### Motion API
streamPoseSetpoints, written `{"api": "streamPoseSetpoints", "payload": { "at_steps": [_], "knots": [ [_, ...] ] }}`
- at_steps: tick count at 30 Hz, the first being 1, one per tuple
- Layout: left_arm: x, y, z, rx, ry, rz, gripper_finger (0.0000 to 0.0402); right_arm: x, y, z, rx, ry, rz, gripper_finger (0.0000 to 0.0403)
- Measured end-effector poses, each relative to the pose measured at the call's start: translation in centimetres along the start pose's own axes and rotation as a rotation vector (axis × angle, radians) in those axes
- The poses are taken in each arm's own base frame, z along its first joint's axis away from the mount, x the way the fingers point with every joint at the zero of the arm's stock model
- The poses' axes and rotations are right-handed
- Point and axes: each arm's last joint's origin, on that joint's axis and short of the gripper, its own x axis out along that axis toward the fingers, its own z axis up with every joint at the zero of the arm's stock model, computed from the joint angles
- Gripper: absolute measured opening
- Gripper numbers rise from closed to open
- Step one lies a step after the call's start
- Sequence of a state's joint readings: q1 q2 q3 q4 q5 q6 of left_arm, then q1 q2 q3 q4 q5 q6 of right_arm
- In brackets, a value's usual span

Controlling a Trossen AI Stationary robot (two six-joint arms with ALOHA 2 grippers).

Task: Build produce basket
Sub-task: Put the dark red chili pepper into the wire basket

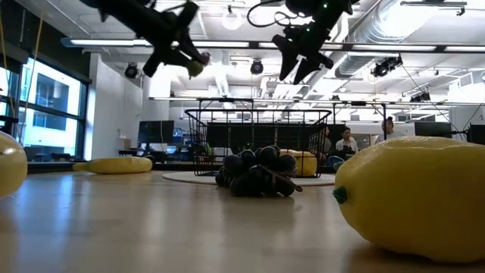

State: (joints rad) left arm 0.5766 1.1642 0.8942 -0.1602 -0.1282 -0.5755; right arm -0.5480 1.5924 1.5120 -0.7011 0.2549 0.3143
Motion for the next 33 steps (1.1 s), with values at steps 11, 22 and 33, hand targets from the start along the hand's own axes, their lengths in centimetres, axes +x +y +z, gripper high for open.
{"api": "streamPoseSetpoints", "payload": {
  "at_steps": [11,22,33],
  "knots": [
    [4.9,-2.0,-0.5,0.054,0.108,0.077,0.0072,-0.3,-0.8,-0.5,0.018,0.063,-0.036,0.0222],
    [8.5,-1.8,-4.3,0.082,0.248,0.168,0.0073,-0.4,-1.1,-1.0,-0.006,0.11,-0.083,0.0222],
    [9.3,-1.2,-5.1,0.043,0.294,0.211,0.0094,-0.4,-1.3,-1.6,-0.023,0.167,-0.102,0.0222]
  ]
}}
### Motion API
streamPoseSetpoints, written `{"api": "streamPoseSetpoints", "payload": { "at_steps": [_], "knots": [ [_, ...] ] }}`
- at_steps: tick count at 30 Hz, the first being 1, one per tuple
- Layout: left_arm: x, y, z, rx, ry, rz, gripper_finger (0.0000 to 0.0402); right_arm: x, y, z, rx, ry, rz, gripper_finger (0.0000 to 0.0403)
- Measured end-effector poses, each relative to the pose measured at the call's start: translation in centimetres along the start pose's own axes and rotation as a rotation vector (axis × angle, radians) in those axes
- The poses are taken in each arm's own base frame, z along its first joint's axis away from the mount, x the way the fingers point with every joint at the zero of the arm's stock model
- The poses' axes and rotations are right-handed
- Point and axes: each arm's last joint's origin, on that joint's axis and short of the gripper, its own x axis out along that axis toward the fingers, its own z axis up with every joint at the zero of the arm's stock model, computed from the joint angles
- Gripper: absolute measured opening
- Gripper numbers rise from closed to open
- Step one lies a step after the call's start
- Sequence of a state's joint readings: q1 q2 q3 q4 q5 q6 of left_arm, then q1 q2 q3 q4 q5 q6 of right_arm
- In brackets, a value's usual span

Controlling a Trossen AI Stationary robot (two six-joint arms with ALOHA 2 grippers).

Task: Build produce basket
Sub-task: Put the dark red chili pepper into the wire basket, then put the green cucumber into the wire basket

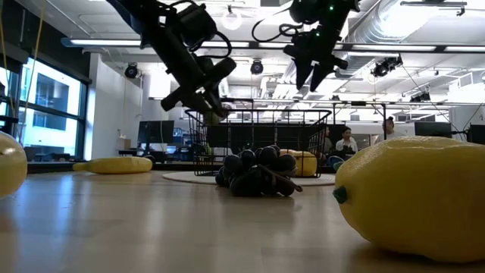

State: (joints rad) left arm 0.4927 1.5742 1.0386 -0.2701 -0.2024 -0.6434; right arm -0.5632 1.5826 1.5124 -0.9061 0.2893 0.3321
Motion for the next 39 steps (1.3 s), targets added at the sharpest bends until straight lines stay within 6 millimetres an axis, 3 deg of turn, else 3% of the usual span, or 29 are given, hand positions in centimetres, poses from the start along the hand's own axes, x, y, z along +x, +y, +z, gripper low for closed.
{"api": "streamPoseSetpoints", "payload": {
  "at_steps": [13,21,32,39],
  "knots": [
    [0.0,0.1,0.1,-0.004,0.007,-0.01,0.0152,0.0,-0.1,-0.4,-0.008,0.04,-0.014,0.0222],
    [-0.1,0.1,0.2,-0.006,0.001,-0.016,0.0159,-0.1,-0.3,-0.9,-0.008,0.094,-0.033,0.0222],
    [-3.9,1.0,2.8,0.045,-0.123,-0.099,0.0152,-0.5,-1.0,-2.1,-0.041,0.213,-0.082,0.0222],
    [-6.6,2.7,4.7,0.1,-0.225,-0.089,0.0152,-2.5,-2.4,-3.0,-0.039,0.233,-0.201,0.0222]
  ]
}}
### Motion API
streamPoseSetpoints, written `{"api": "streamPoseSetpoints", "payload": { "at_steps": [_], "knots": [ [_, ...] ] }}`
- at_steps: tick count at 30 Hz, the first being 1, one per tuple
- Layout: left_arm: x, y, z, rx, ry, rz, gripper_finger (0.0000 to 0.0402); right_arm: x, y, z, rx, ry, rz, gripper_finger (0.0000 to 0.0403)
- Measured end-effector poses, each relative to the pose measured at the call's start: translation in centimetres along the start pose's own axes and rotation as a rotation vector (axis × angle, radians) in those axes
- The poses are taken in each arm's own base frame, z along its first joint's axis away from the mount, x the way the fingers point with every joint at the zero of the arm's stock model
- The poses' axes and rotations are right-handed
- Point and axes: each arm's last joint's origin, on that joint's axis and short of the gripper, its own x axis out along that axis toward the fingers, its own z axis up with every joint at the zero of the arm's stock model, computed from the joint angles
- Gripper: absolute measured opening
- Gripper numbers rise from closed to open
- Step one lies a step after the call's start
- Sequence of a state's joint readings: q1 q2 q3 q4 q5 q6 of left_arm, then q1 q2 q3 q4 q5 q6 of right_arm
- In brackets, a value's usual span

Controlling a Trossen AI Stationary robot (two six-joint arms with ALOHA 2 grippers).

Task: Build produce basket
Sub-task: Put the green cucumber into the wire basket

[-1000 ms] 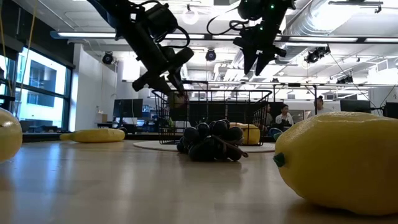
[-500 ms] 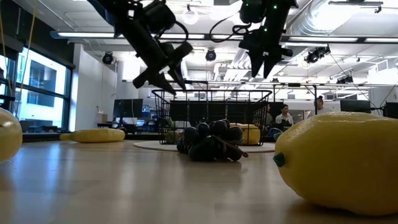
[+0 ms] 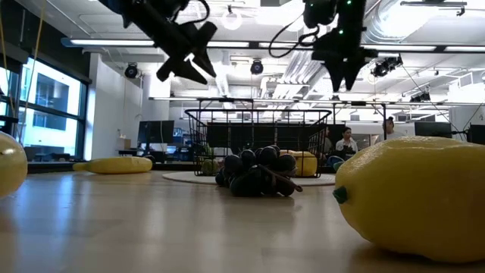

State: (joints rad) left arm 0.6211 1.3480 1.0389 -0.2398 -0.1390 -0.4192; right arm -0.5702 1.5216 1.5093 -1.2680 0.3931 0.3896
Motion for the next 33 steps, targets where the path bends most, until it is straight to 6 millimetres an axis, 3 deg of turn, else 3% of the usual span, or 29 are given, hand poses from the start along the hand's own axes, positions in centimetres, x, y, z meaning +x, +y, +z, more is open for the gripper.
{"api": "streamPoseSetpoints", "payload": {
  "at_steps": [7,15,33],
  "knots": [
    [-1.2,2.0,1.4,0.036,-0.047,0.032,0.0152,-1.1,-1.5,-2.0,0.103,-0.044,-0.029,0.0222],
    [-1.3,3.3,1.9,0.021,-0.038,0.003,0.0152,-0.2,-2.2,-5.4,0.258,0.013,0.035,0.0222],
    [-1.3,3.5,2.0,0.065,-0.018,-0.056,0.0218,5.1,1.2,-9.3,0.335,0.187,0.199,0.0222]
  ]
}}
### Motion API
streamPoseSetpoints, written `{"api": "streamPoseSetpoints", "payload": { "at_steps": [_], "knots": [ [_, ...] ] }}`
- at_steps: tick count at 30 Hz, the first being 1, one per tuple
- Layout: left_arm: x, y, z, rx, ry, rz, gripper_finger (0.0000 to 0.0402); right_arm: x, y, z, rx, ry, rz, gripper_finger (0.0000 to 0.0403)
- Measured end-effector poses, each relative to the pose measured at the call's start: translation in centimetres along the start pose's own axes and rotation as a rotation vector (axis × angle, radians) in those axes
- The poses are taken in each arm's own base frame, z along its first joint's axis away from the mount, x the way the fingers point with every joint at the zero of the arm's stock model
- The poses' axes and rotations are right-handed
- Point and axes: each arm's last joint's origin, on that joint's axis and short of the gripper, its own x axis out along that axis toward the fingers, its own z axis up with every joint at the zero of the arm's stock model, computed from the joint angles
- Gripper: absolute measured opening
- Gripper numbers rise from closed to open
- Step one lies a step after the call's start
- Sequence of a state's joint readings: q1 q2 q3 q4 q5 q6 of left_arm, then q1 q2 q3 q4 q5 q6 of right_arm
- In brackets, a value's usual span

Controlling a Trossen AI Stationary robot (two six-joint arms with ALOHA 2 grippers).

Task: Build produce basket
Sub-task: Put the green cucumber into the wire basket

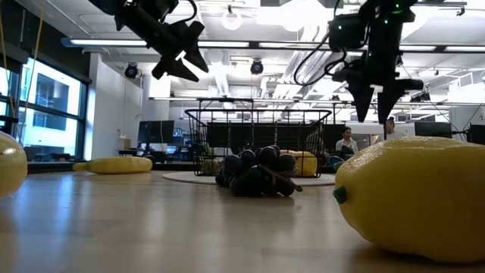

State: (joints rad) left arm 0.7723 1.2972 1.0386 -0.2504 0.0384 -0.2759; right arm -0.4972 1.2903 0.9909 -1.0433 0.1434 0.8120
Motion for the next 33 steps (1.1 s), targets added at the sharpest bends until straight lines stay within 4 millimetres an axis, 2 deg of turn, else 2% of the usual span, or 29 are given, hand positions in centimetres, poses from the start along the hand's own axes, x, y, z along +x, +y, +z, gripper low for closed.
{"api": "streamPoseSetpoints", "payload": {
  "at_steps": [10,20,33],
  "knots": [
    [0.0,0.0,0.0,0.0,-0.002,0.008,0.0218,3.3,-0.3,-1.8,0.008,0.049,0.018,0.0222],
    [0.0,0.0,0.0,0.0,-0.002,0.008,0.0218,6.5,-1.0,-3.1,0.083,0.019,0.045,0.0222],
    [0.0,0.0,0.0,0.0,-0.002,0.008,0.0216,8.8,-1.9,-4.1,0.135,-0.037,0.048,0.0222]
  ]
}}
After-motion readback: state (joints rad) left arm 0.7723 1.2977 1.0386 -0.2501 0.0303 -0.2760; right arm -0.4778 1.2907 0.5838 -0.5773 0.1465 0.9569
